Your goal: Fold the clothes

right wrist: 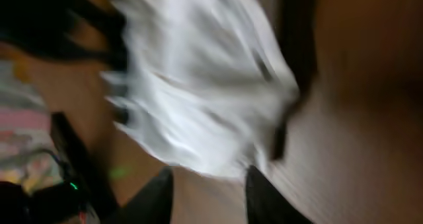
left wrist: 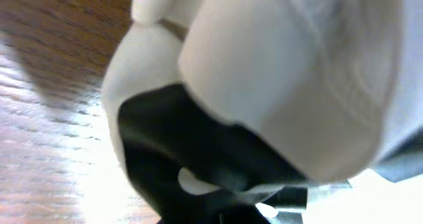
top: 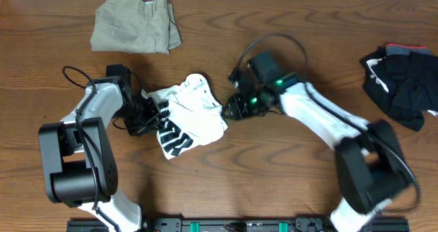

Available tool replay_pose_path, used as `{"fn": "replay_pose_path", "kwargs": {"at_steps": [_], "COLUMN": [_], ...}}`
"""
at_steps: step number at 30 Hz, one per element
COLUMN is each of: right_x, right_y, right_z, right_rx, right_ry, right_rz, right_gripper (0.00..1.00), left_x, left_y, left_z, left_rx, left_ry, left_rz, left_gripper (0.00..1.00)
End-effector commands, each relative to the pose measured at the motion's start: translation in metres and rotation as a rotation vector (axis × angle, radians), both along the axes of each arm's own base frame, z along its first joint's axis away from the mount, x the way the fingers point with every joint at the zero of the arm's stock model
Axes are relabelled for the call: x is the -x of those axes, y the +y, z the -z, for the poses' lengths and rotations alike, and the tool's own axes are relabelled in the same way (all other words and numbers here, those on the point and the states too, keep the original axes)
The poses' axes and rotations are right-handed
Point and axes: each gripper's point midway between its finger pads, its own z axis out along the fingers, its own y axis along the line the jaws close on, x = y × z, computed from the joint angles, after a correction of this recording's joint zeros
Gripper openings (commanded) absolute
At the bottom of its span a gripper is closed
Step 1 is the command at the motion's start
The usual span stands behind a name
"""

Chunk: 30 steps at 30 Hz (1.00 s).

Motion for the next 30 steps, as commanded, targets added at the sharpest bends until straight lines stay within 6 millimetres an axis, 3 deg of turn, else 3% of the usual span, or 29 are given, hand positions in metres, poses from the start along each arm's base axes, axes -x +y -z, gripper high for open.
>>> {"fn": "replay_pose_path", "kwargs": {"at_steps": [1,5,10,16,20,21,24,25,30], "right_x": [0.0,0.007,0.01,-0.002,-0.007,-0.008,-0.012,-0.013,-0.014], "right_y": [0.025,0.054,0.078,0.08,0.075,0.072,0.059,0.053,0.028], "right_z": [-0.045,-0.048,-0.026,0.011,0.023,0.027,0.037,0.04,0.044], "right_rx": [-0.101,-0.14,-0.144,-0.052,0.022,0.051,0.128,0.157,0.218], "right_ry": [-0.087,-0.118,-0.112,-0.143,-0.184,-0.189,-0.192,-0.186,-0.141], "right_rz": [-0.021,-0.05,-0.075,-0.062,-0.047,-0.032,0.001,0.015,0.052], "right_gripper": [0.36,0.37,0.4,0.4,0.41,0.42,0.44,0.46,0.57], "left_x": [0.004,0.007,0.01,0.011,0.012,0.012,0.014,0.016,0.019], "left_y": [0.005,0.003,-0.007,-0.015,-0.015,-0.015,-0.006,0.001,0.018], "left_z": [-0.001,-0.001,-0.001,0.0,0.001,0.001,0.004,0.006,0.007], "left_rx": [-0.025,-0.023,-0.022,-0.037,-0.059,-0.06,-0.115,-0.15,-0.187], "left_ry": [0.006,0.003,-0.013,-0.014,-0.012,-0.012,0.002,0.017,0.057], "left_rz": [-0.01,0.031,0.117,0.156,0.173,0.173,0.172,0.158,0.071], "left_gripper": [0.08,0.06,0.06,0.06,0.08,0.17,0.86,0.98,0.98]}}
